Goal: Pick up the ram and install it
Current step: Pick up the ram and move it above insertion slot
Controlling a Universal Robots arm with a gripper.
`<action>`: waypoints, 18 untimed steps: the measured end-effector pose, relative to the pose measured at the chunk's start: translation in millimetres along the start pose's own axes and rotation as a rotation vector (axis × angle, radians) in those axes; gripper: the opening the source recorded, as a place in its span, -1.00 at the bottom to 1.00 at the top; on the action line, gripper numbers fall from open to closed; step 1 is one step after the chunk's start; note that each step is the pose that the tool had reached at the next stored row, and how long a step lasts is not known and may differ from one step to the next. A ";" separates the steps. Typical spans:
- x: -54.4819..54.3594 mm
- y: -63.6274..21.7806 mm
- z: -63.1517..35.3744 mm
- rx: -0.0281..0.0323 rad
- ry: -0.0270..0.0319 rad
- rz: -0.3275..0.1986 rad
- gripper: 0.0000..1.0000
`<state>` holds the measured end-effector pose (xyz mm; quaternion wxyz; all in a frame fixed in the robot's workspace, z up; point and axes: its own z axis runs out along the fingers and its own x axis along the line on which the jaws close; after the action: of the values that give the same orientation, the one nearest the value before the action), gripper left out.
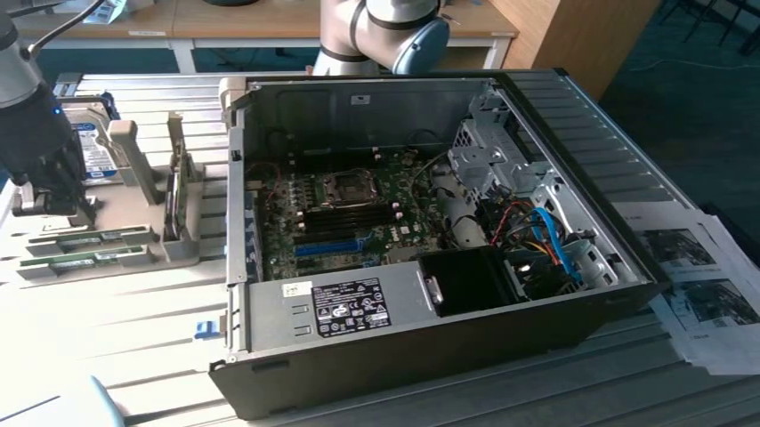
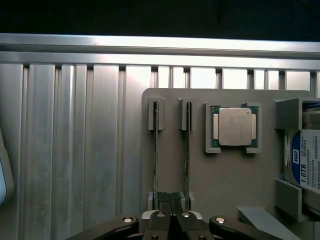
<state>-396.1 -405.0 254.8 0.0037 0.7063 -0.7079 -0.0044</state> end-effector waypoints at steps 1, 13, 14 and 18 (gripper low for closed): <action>0.0 0.0 0.0 0.0000 0.0000 0.000 -0.80; 0.4 -0.1 10.9 0.0011 -0.0002 0.000 -0.80; 0.5 -0.2 11.9 0.0011 -0.0001 0.000 -0.80; 0.9 -0.2 15.5 0.0012 -0.0001 0.000 -0.80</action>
<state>-396.1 -405.9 239.3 0.0033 0.7063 -0.7079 -0.0040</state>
